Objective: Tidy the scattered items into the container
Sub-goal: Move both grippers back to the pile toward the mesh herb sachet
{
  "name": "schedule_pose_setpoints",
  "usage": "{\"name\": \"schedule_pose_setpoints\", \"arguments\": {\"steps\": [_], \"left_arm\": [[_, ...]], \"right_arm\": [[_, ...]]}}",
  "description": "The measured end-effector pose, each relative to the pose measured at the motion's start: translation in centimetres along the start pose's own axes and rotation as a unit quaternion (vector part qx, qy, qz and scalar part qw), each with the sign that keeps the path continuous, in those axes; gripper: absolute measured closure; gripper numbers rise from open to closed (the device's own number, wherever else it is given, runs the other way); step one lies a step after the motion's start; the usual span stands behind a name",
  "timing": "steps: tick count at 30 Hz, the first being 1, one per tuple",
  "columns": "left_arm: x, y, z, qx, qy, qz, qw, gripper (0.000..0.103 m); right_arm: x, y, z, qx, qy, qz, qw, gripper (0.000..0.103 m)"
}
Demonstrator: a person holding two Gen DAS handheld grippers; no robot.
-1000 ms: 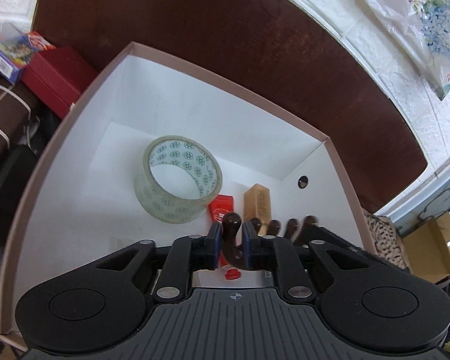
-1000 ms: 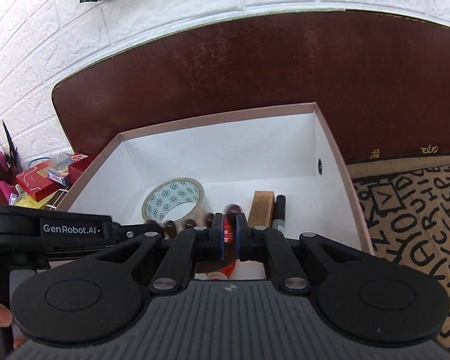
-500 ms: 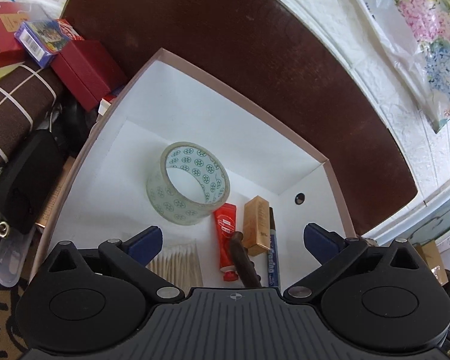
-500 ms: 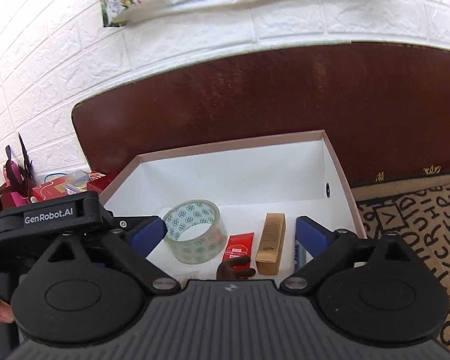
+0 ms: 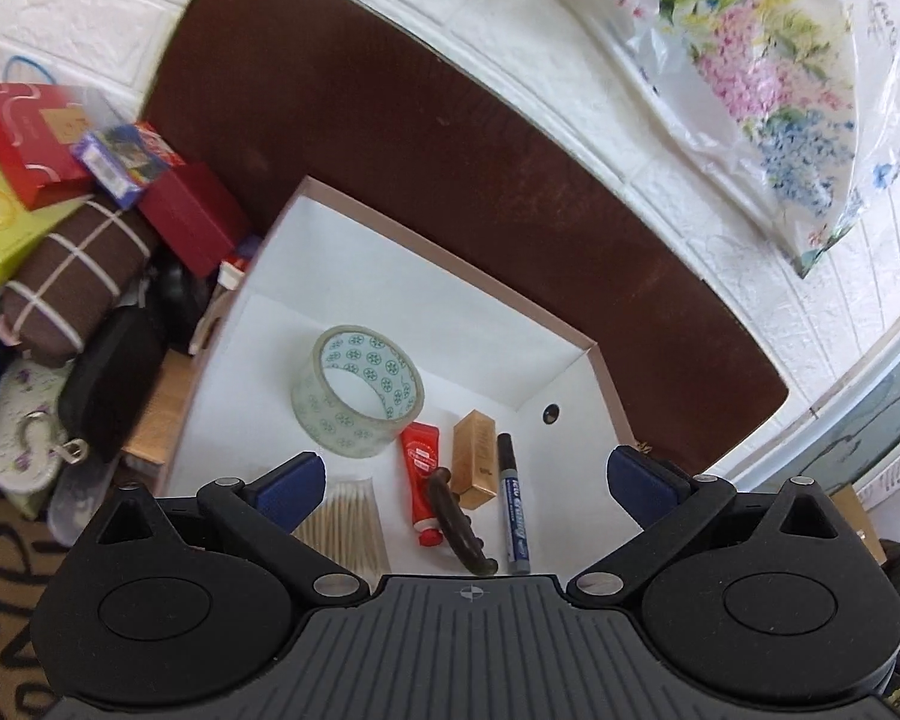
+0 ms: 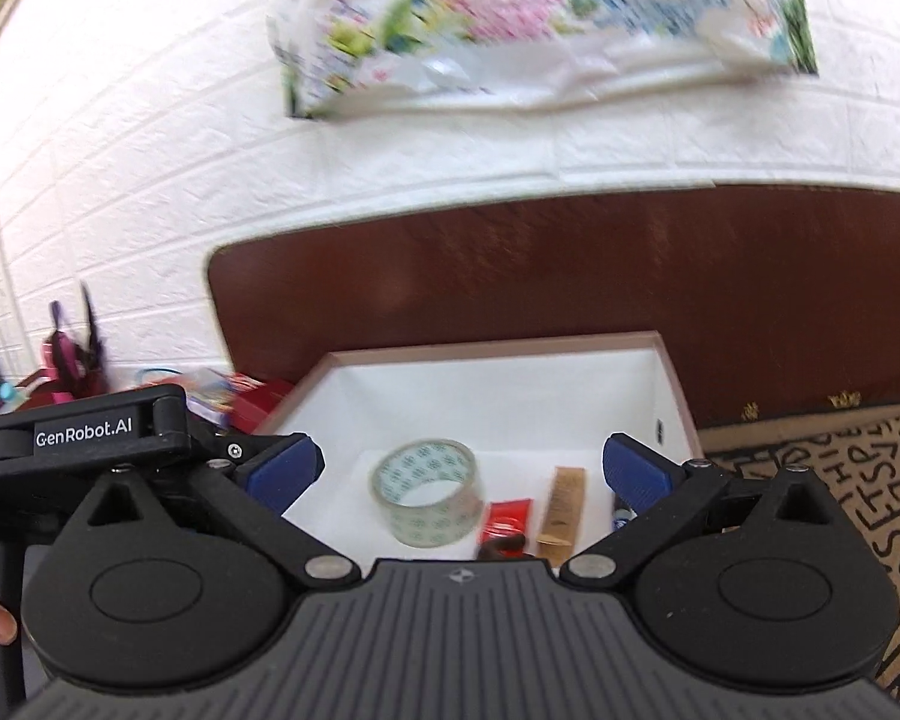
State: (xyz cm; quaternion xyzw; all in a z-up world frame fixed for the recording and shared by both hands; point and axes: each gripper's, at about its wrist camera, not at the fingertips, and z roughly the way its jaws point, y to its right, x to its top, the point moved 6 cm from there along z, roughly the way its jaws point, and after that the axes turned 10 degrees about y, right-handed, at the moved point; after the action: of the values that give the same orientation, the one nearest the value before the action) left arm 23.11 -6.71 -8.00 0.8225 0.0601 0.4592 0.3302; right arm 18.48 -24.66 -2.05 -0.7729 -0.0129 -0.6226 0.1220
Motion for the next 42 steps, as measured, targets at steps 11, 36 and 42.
{"name": "schedule_pose_setpoints", "arguments": {"steps": [11,36,42], "left_arm": [[0.7,-6.5,-11.5,0.057,0.038,0.03,0.9972,0.0],[4.5,-26.2,-12.2,0.147,0.003,-0.009,0.989,0.009],[4.9,-27.6,-10.5,0.144,-0.02,-0.003,0.9894,0.014]], "right_arm": [[-2.1,-10.3,-2.8,0.099,0.009,-0.026,0.995,0.0],[-14.9,-26.5,5.6,0.217,-0.119,0.003,0.969,0.009],[-15.8,-28.7,7.3,0.237,-0.141,-0.002,0.961,0.037]]}}
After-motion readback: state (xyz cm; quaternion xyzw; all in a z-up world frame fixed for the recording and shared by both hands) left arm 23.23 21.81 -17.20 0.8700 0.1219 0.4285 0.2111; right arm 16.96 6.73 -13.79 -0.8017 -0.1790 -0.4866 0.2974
